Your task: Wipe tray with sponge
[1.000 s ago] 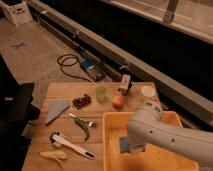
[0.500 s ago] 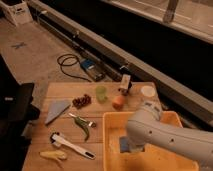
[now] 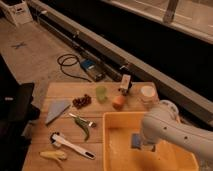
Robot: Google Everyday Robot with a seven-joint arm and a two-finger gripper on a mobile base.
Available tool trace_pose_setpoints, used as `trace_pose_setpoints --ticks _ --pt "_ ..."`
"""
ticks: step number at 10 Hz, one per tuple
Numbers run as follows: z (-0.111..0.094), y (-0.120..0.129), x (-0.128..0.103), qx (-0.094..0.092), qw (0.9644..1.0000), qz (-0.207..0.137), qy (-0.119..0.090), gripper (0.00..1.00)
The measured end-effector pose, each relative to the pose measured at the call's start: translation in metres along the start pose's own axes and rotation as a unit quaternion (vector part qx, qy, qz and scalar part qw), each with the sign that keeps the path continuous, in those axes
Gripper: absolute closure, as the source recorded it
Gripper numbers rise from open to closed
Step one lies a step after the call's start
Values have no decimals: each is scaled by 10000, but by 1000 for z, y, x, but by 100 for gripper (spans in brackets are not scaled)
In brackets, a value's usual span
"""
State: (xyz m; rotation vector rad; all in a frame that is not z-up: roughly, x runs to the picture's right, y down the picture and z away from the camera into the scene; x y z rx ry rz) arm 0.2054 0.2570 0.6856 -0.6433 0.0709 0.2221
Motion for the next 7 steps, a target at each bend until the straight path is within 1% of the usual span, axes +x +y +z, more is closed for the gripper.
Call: trace_pose_setpoints --ticks 2,3,4,5,7 --pt "12 -6 18 -131 9994 317 70 100" --pt "16 -9 20 -181 9990 395 90 100" --pt "22 -16 22 -241 9986 455 104 100" --pt "24 -17 23 -268 9984 480 96 100" --pt "23 -16 24 -276 9984 490 96 100"
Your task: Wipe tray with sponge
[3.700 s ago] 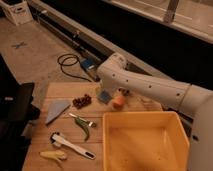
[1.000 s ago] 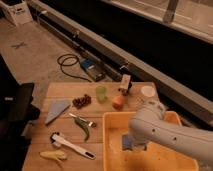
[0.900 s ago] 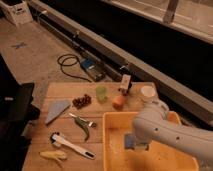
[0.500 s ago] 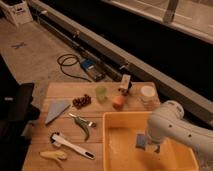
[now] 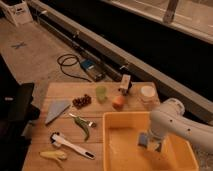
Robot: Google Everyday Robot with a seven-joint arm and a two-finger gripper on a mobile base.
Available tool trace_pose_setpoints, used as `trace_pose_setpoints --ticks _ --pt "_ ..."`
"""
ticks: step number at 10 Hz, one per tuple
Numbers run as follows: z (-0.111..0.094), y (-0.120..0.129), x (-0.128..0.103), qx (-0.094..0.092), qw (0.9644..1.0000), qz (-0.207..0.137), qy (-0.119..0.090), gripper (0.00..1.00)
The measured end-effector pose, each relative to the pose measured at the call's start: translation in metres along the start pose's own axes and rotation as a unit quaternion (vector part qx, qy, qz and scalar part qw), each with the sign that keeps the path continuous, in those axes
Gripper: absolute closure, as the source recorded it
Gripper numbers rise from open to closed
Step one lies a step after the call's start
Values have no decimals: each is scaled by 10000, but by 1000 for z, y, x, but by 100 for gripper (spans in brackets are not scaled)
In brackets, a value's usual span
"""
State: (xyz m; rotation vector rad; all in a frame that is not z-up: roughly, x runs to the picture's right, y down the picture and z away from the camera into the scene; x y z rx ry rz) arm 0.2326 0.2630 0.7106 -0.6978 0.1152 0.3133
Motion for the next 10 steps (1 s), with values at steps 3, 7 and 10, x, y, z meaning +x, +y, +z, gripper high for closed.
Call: trace_pose_setpoints --ticks 3,7,10 --pt "0 0 -1 2 10000 -16 12 100" --pt "30 -12 5 -89 9993 365 -86 100" --pt "48 -21 2 -125 9986 504 -127 100"
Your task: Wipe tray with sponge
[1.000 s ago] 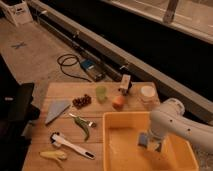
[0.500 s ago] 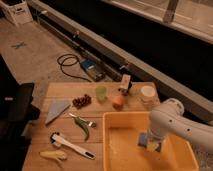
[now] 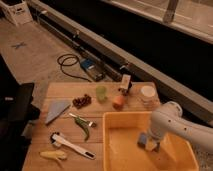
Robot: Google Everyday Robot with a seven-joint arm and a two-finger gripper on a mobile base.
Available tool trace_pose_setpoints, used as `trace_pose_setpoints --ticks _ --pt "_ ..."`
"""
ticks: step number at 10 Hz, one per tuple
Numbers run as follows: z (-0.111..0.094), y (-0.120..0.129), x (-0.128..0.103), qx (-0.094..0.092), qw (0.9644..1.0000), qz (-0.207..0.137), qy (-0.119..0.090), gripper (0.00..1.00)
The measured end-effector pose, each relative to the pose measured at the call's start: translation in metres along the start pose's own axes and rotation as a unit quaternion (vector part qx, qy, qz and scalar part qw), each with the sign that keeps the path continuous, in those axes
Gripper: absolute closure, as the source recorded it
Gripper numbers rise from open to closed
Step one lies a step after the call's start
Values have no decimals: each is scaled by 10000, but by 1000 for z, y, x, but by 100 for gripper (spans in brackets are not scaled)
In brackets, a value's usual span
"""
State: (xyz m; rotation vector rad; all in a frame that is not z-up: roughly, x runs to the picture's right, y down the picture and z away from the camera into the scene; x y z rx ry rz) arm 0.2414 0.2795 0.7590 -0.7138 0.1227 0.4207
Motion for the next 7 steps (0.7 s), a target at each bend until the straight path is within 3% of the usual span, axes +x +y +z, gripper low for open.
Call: trace_pose_setpoints --ticks 5,7 --pt "-9 -12 -17 242 9996 -112 38 100" --pt "-7 -9 -33 149 9994 -278 -117 100"
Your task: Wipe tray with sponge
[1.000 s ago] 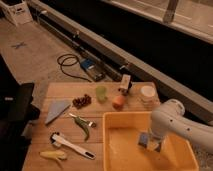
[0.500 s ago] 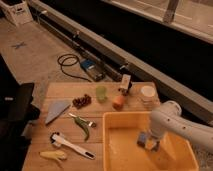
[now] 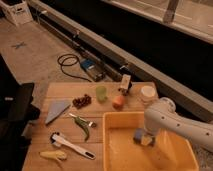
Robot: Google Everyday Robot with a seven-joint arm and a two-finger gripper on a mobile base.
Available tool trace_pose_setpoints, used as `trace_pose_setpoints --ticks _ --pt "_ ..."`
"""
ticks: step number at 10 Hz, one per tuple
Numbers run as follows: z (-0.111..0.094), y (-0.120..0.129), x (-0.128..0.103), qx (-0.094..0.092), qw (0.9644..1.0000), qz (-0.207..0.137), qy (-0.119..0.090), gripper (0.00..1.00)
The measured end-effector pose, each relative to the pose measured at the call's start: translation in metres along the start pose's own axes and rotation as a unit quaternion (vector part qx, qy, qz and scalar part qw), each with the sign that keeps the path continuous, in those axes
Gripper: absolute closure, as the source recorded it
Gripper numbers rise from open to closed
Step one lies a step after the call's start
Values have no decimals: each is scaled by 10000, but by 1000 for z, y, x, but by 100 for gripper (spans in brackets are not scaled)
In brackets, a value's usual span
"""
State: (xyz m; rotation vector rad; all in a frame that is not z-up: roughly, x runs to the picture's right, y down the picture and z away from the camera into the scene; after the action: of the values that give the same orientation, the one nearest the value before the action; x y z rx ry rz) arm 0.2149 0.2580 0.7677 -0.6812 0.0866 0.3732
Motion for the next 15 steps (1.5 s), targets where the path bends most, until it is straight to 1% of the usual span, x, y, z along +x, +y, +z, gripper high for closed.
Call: trace_pose_setpoints --ticks 1,3,5,6,7,8,9,10,11,12,13,15 --pt "0 3 -4 -77 9999 -67 -97 100" --pt "-4 18 -7 -176 9994 -201 -203 100" --pt "-8 36 2 -324 9990 -155 -261 100" --pt "-9 49 14 -428 9988 -84 -239 100" --pt "-10 58 23 -489 9986 -28 -174 100" --pt "-9 59 30 -509 9986 33 -114 100" --pt "-7 56 40 -520 9986 135 -30 100" --pt "-3 44 57 -503 9981 334 80 100" --pt "0 34 66 -484 9977 460 134 100" --pt "2 22 69 -454 9973 550 176 100" --pt "6 2 69 -390 9970 639 204 100" --pt "6 -15 60 -273 9975 632 173 100"
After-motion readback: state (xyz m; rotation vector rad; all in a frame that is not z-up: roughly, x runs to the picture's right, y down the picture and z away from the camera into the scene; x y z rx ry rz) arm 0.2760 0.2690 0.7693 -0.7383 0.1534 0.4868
